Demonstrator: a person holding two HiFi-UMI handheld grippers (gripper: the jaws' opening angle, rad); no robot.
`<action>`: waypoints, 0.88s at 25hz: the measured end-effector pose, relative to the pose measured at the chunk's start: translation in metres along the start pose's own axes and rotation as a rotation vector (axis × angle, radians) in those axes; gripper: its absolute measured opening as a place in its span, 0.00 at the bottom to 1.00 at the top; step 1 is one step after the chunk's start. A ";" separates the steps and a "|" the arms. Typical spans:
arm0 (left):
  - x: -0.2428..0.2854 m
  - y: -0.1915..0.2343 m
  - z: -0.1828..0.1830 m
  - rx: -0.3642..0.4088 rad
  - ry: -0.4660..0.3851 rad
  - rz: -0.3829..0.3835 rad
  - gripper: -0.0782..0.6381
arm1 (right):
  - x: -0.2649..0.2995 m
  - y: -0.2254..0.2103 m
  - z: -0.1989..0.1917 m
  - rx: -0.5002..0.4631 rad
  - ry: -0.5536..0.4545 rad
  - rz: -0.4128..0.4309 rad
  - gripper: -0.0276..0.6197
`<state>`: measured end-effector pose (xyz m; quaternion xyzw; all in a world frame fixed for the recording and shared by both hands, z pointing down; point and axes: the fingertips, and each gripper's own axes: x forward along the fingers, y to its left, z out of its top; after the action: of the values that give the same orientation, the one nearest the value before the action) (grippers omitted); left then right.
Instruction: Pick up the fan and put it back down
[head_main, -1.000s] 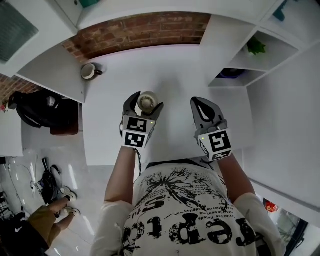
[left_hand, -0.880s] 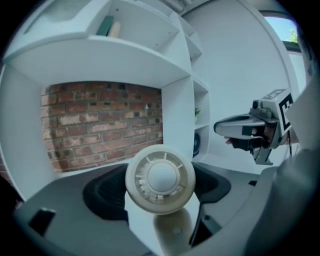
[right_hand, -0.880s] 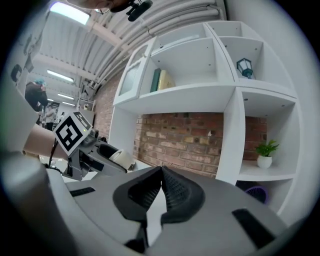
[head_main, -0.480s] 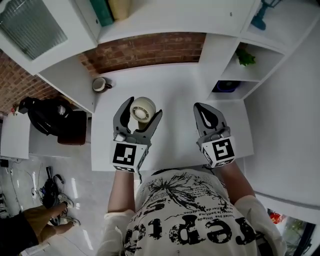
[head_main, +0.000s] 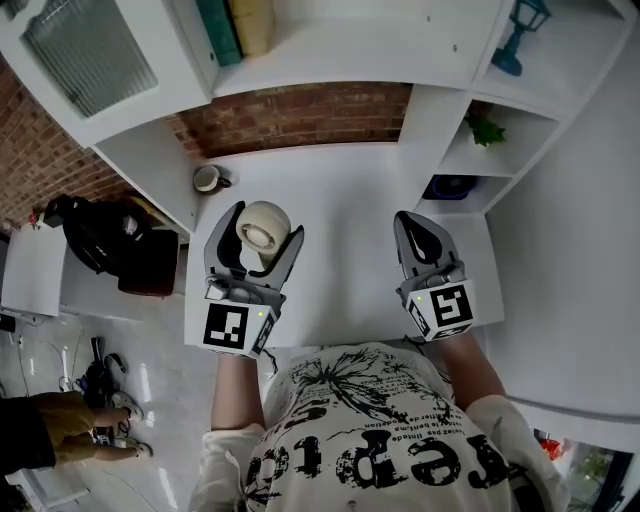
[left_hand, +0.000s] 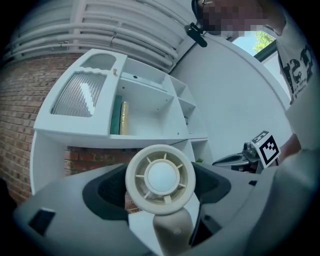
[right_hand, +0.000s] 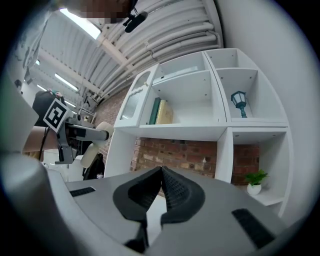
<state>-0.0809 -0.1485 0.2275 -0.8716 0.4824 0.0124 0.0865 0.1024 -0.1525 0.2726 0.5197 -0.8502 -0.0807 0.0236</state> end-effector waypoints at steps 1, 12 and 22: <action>0.000 0.000 -0.001 -0.001 0.005 0.002 0.65 | 0.000 0.000 0.001 0.000 -0.003 0.000 0.07; 0.009 0.009 -0.052 -0.026 0.142 0.010 0.65 | 0.005 0.012 -0.013 0.013 0.033 0.018 0.07; 0.029 0.013 -0.180 -0.074 0.418 -0.027 0.65 | 0.025 0.019 -0.062 0.041 0.129 0.032 0.07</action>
<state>-0.0876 -0.2088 0.4003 -0.8642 0.4773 -0.1522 -0.0475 0.0816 -0.1734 0.3354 0.5104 -0.8567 -0.0290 0.0689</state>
